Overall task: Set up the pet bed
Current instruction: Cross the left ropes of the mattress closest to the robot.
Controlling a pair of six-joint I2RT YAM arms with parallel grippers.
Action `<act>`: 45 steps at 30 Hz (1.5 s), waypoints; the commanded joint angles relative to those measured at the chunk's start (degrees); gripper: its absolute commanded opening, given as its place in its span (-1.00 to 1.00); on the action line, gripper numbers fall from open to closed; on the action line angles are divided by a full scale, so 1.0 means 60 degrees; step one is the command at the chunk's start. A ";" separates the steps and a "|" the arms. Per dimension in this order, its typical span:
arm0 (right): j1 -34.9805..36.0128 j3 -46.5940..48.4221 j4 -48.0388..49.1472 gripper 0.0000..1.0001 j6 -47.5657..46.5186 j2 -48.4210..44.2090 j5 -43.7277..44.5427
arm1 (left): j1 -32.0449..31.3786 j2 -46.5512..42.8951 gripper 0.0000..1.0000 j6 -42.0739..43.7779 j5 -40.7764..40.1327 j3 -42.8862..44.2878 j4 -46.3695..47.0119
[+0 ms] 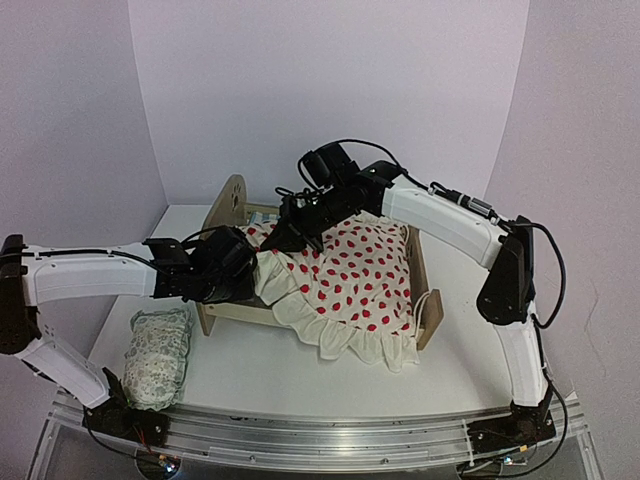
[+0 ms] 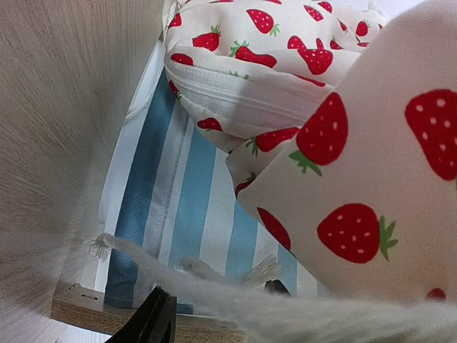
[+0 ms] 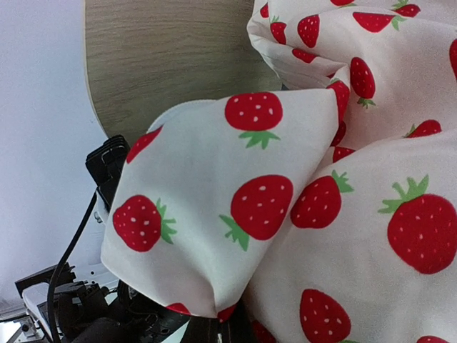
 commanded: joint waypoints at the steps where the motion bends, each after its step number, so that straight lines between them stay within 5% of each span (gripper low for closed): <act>1: -0.0060 0.0192 0.0112 -1.00 0.0028 -0.0105 -0.0310 | 0.0151 0.0090 -0.14 -0.0081 -0.0164 -0.0153 0.0603; 17: -0.0069 0.0209 0.0113 -1.00 0.0300 -0.0012 -0.0288 | 0.0144 0.1077 -0.16 -0.0812 -0.1947 -0.0232 0.0688; 29: -0.0073 0.0164 0.0112 -1.00 0.0301 0.0092 -0.0499 | 0.0136 0.2957 -0.59 -0.1589 -0.3386 0.0828 0.0661; 34: -0.0100 0.0193 0.0113 -1.00 0.0296 0.0100 -0.0537 | 0.0121 0.2986 -0.99 -0.1522 -0.3481 0.1064 0.0502; 45: -0.0276 0.0207 0.0112 -1.00 0.0150 0.0176 -0.0435 | 0.0028 0.1419 -1.00 0.0055 -0.1839 0.0550 0.0821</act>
